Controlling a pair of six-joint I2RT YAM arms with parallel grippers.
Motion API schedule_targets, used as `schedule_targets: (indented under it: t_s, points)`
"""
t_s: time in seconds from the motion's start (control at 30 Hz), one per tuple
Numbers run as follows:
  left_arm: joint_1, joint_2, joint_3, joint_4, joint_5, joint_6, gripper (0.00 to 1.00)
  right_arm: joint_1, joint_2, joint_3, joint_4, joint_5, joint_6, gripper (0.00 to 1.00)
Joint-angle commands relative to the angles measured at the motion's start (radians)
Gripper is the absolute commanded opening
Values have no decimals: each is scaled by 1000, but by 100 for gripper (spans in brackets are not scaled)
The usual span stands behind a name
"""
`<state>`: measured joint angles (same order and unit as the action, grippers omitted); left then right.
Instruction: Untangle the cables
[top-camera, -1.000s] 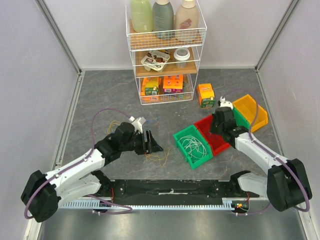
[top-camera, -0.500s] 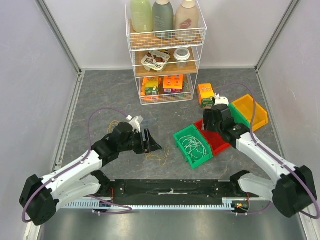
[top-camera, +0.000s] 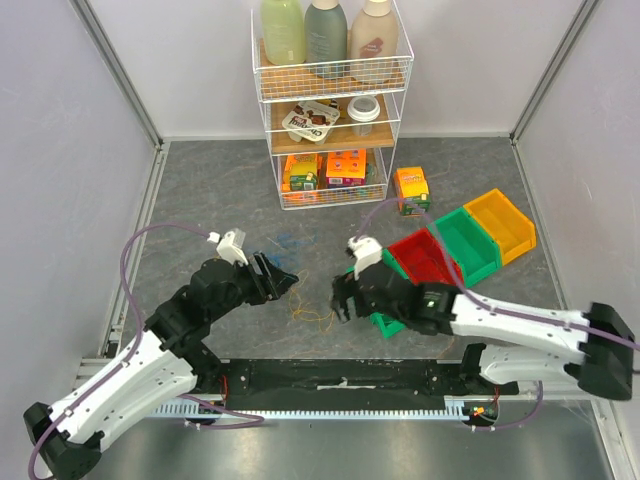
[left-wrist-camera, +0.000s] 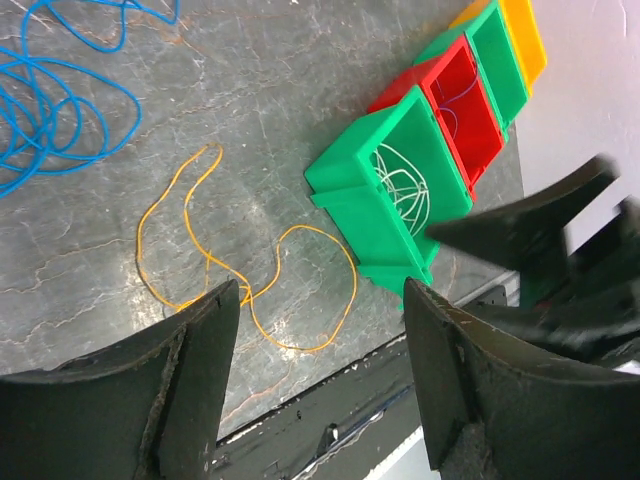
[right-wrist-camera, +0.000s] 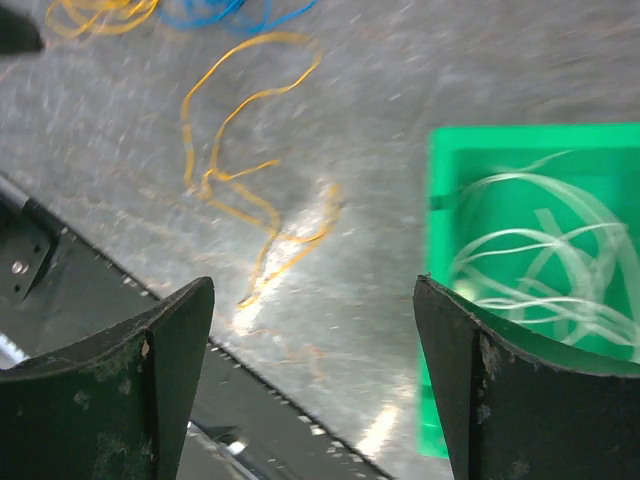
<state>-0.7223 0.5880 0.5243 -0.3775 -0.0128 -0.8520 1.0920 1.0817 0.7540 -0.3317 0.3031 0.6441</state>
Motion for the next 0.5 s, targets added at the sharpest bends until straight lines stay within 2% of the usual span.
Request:
schedule_targets:
  t_s: [0.0,0.07,0.13,0.23,0.47]
  points:
    - [-5,-34,14,-47,-93,-41,72,114,151,50,138,8,205,89]
    - [-3,-47,14,-61,-102,-44,72,156,222,57,192,7,279,89]
    - [-3,-65,14,-69,-111,-51,72,193,288,68,206,75,343,90]
    - [-3,-96,13,-80,-118,-61,72,241,389,102,235,178,351,90]
    - [-5,-134,31,-139,-133,-45,72,240,599,261,201,283,324,90]
